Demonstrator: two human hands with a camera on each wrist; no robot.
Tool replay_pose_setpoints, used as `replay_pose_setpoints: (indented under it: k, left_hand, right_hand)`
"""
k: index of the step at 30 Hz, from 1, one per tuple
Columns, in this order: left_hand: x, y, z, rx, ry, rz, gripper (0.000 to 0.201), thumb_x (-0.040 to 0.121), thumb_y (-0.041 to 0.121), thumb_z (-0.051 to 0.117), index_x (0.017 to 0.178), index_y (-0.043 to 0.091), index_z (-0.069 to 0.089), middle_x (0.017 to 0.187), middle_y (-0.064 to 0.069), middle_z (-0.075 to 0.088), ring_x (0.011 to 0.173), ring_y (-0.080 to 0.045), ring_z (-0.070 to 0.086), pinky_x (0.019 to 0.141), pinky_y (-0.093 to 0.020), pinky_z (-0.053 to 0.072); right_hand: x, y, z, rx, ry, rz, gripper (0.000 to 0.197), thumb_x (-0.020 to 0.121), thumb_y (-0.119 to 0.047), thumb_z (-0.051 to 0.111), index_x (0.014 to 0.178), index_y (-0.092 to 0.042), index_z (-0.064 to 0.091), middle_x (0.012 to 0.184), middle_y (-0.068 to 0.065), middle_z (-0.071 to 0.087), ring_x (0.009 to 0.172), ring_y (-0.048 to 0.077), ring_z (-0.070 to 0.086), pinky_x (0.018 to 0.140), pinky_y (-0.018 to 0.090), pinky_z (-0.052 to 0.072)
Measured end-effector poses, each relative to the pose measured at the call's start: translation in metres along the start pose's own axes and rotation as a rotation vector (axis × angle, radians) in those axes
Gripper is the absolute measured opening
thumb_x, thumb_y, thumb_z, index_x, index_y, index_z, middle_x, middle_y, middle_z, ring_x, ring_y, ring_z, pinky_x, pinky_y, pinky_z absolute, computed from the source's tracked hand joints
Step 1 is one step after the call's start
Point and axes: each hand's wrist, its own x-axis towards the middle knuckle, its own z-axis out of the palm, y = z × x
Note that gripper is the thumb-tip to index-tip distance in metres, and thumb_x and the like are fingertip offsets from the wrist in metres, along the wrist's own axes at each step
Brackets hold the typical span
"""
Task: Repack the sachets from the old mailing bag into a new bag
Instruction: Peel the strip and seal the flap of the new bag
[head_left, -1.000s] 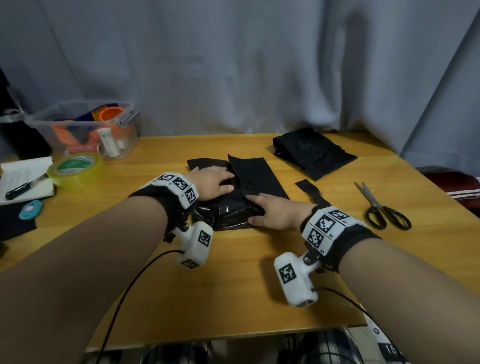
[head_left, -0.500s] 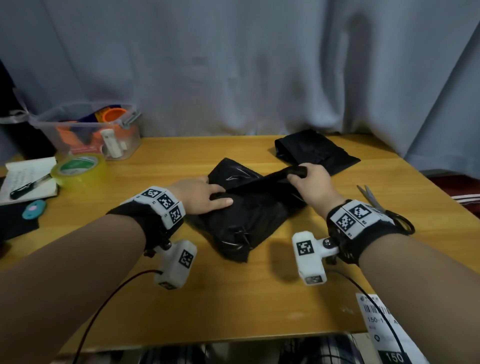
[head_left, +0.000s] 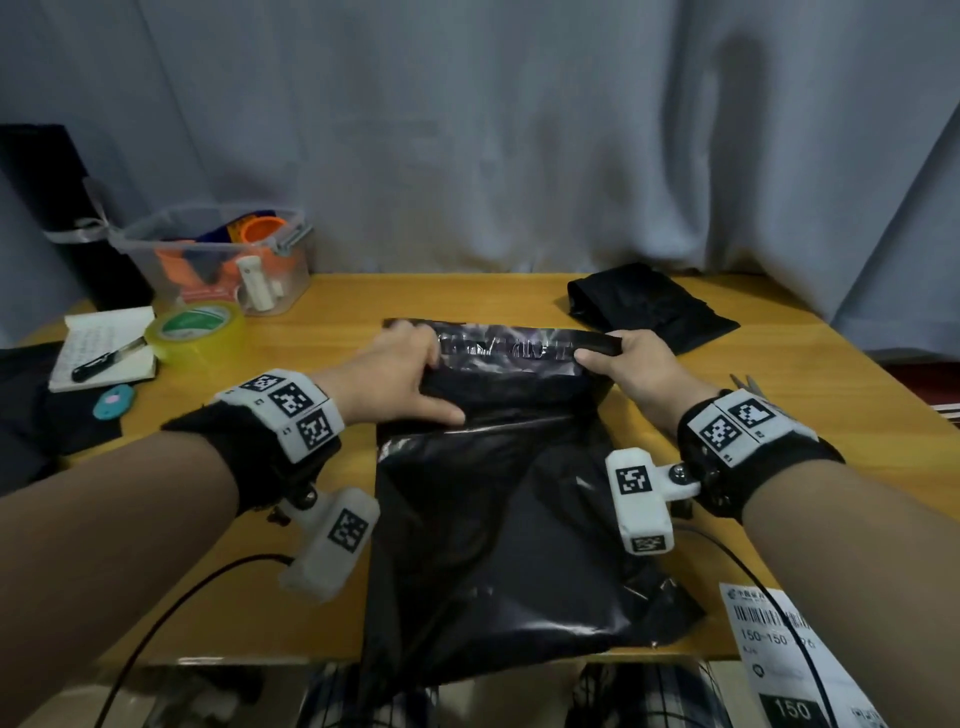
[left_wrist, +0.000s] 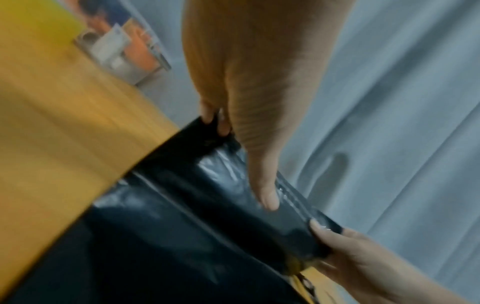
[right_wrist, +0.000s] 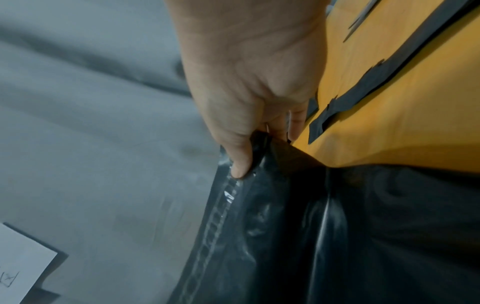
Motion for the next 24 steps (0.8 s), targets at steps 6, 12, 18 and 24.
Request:
replay_pose_setpoints:
  k: [6,12,18,24]
  left_hand:
    - [0.016,-0.035,0.001,-0.494,0.120,-0.356,0.089,0.073,0.039,0.077,0.143,0.008,0.032,0.141,-0.013,0.043,0.132,-0.031,0.040,0.104,-0.040,0.041]
    - [0.021,-0.049,0.006,-0.957,0.255,-0.265,0.019,0.086,0.012,0.065,0.105,0.006,0.068,0.085,0.007,0.070,0.066,0.010,0.065,0.063,-0.001,0.046]
    - [0.027,-0.039,0.009,-1.118,0.248,-0.257,0.008,0.088,0.022,0.063,0.087,0.015,0.066,0.078,0.004,0.070,0.068,-0.008,0.062,0.073,-0.021,0.047]
    - [0.030,-0.027,0.009,-1.206,0.321,-0.202,0.019,0.084,0.011,0.067,0.071,0.016,0.055,0.057,0.007,0.064,0.053,-0.005,0.058,0.057,-0.019,0.048]
  right_hand:
    - [0.007,-0.006,0.003,0.149,-0.004,0.037,0.019,0.087,-0.010,0.065,0.103,0.000,0.066,0.086,0.005,0.067,0.076,0.012,0.063,0.060,0.012,0.050]
    - [0.020,-0.011,0.011,0.237,0.094,0.082,0.020,0.086,-0.011,0.066,0.099,0.003,0.066,0.093,0.016,0.070,0.087,0.028,0.067,0.071,0.025,0.058]
    - [0.028,-0.027,0.029,-0.420,0.461,-0.107,0.047,0.077,-0.030,0.073,0.117,-0.018,0.053,0.121,0.009,0.053,0.111,0.024,0.051,0.100,0.040,0.043]
    - [0.004,-0.062,0.095,-0.295,-0.056,-0.462,0.015,0.081,-0.018,0.072,0.094,-0.013,0.066,0.086,-0.003,0.060,0.069,0.009,0.053,0.070,0.020,0.044]
